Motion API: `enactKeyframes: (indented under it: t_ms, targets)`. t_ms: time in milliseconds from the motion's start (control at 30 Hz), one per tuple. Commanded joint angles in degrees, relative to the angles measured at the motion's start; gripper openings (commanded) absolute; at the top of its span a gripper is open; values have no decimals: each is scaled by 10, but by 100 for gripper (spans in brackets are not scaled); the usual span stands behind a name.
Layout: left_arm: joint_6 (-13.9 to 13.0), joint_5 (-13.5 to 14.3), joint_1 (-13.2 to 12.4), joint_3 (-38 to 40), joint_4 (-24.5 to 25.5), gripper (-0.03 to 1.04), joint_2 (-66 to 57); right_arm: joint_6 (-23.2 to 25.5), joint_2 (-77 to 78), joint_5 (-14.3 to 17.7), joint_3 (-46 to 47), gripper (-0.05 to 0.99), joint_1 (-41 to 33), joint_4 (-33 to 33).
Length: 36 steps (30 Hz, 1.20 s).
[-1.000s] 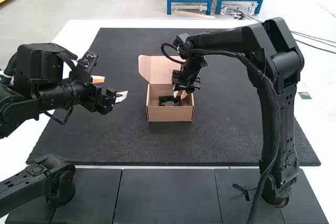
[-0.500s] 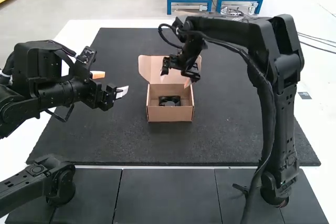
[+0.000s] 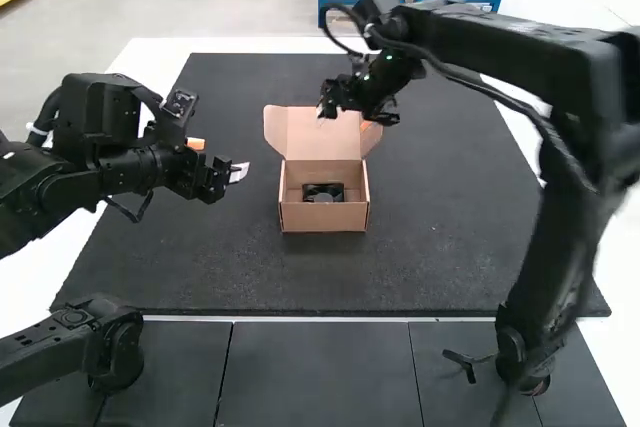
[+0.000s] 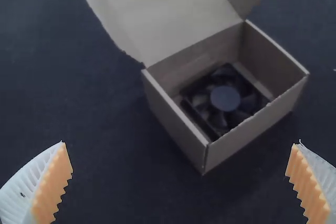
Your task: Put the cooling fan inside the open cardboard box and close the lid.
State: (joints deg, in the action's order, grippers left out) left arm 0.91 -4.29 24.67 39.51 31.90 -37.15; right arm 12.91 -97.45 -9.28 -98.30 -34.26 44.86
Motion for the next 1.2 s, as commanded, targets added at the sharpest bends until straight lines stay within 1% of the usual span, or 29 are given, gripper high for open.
enactKeyframes:
  t_ms: [0,67,233,300,367,400,433,567,633,733,800,900,1000,1033,1100,1167]
  targets:
    - [5,7,-19,1,-14,97,-9,-18,71,53,66,92,8,-36]
    - [5,10,-30,1,-23,97,-16,-17,111,68,111,92,7,-65]
    - [5,15,-53,0,-49,97,-48,-16,182,78,211,92,13,-119]
    - [5,16,-61,-1,-66,97,-63,-16,205,81,254,92,20,-163]
    - [5,16,-70,-2,-86,97,-82,-21,225,99,297,92,27,-233]
    - [5,16,-74,-2,-96,97,-93,-24,234,100,314,92,32,-268]
    - [5,16,-77,-2,-106,97,-102,-33,238,100,328,92,38,-284]
    - [5,18,-82,-4,-141,97,-144,-41,243,101,369,92,64,-336]
    - [5,23,-81,-7,-160,97,-161,-53,244,99,379,92,78,-358]
    - [4,32,-80,-6,-186,97,-181,-68,244,92,385,92,90,-373]
    - [3,37,-80,-2,-201,97,-199,-68,244,71,388,92,99,-382]
    - [3,38,-81,12,-216,97,-224,-68,242,67,397,92,101,-408]
    - [2,38,-82,22,-235,97,-252,-68,238,52,399,91,100,-420]
    - [0,39,-82,24,-243,97,-260,-71,234,44,399,91,99,-425]
    - [-17,53,-80,29,-271,97,-275,-97,225,41,402,91,97,-435]
    - [-20,56,-79,36,-293,97,-292,-103,207,38,399,91,97,-442]
